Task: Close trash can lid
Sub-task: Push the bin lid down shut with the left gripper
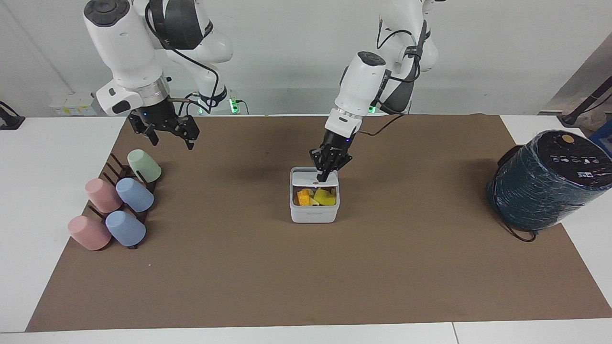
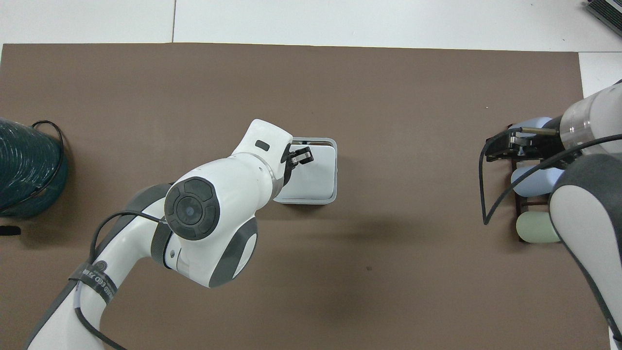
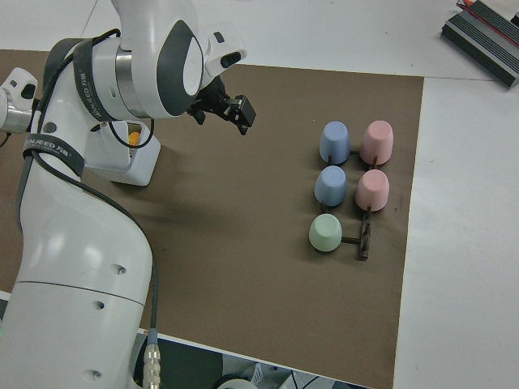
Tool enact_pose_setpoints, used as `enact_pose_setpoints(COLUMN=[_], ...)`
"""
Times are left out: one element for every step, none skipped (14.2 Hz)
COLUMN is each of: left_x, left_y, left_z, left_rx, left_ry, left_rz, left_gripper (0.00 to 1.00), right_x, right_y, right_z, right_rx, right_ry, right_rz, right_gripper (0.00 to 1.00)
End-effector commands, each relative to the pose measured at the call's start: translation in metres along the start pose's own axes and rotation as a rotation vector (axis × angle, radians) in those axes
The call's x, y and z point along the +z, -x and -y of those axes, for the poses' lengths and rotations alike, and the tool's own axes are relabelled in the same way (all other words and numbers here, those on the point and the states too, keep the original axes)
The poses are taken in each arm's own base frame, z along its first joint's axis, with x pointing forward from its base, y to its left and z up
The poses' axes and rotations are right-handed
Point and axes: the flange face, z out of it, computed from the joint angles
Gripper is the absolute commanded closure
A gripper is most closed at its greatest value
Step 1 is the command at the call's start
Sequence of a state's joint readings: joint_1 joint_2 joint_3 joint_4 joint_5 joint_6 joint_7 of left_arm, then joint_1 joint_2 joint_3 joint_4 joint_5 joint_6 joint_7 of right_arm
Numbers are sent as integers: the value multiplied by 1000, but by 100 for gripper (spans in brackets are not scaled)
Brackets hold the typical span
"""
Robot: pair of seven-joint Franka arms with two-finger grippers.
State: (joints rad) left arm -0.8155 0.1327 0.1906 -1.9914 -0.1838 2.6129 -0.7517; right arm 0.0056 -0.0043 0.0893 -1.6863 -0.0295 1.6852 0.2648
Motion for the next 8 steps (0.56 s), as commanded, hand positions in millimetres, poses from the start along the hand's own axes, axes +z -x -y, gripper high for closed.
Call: enact_pose_setpoints(left_x=[23, 32, 41, 46, 47, 47, 48, 53], left_y=[-5, -5, -4, -3, -5, -6, -6, -6], left_z=[-3, -4, -7, -7, -9, -11, -10, -9], left_rx=[-15, -15, -10, -8, -7, -6, -6, -5], left_ry=[9, 9, 4, -1, 1, 3, 3, -3], left_rz=[-14, -20, -19, -17, -20, -22, -23, -21], left_gripper=[90, 90, 90, 90, 90, 90, 90, 90], right_x=[-2, -2, -2, -2, -2, -2, -2, -2], right_y=[0, 0, 0, 0, 0, 0, 0, 0], right_z=[-4, -4, -4, -4, -4, -4, -4, -4], right_rx=[-21, -21, -21, -21, -21, -21, -21, -21], right_ry=[-2, -2, -2, -2, -2, -2, -2, -2], right_rz=[-2, -2, -2, -2, -2, -2, -2, -2], right_gripper=[0, 0, 0, 0, 0, 0, 0, 0])
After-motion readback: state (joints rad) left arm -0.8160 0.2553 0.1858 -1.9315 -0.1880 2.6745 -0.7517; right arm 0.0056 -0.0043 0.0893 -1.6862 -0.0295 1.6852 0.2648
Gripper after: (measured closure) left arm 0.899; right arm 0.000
